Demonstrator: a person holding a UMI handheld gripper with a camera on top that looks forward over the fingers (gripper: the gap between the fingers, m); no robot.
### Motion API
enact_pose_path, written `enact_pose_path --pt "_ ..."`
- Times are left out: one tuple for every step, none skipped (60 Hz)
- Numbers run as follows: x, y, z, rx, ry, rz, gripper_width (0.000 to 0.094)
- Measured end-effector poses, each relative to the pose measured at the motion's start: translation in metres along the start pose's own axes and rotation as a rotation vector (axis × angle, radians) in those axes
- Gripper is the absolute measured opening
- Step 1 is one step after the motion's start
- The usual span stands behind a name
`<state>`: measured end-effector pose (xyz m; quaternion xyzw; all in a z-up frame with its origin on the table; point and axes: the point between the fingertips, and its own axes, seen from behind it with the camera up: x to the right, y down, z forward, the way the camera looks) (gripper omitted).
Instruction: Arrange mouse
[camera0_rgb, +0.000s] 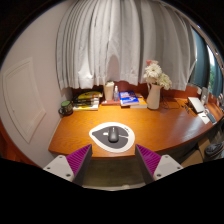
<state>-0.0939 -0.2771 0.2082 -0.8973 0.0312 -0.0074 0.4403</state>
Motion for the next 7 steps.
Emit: enact_pose_path --pt "0.0000 0.0000 -0.0007 0.000 0.000 -0.001 0.0862" --pt "-0.0003 -0.0002 -0.0013 0.001 0.001 -0.002 0.0864" --pt "-0.0008 -0.0001 -0.0010 0.003 0.002 -0.002 0.0865" --pt "-0.0004 -0.0005 -0.0016 0.005 0.003 -0.001 0.0864" --pt "-0.0004 -0.0007 -0.0021 0.005 0.004 -0.001 0.0864" --pt "-0.0003 -0.0007 -0.0026 0.004 0.004 -0.001 0.0865" --pt "-0.0005 -0.0006 -0.0031 0.004 0.004 -0.001 0.0863"
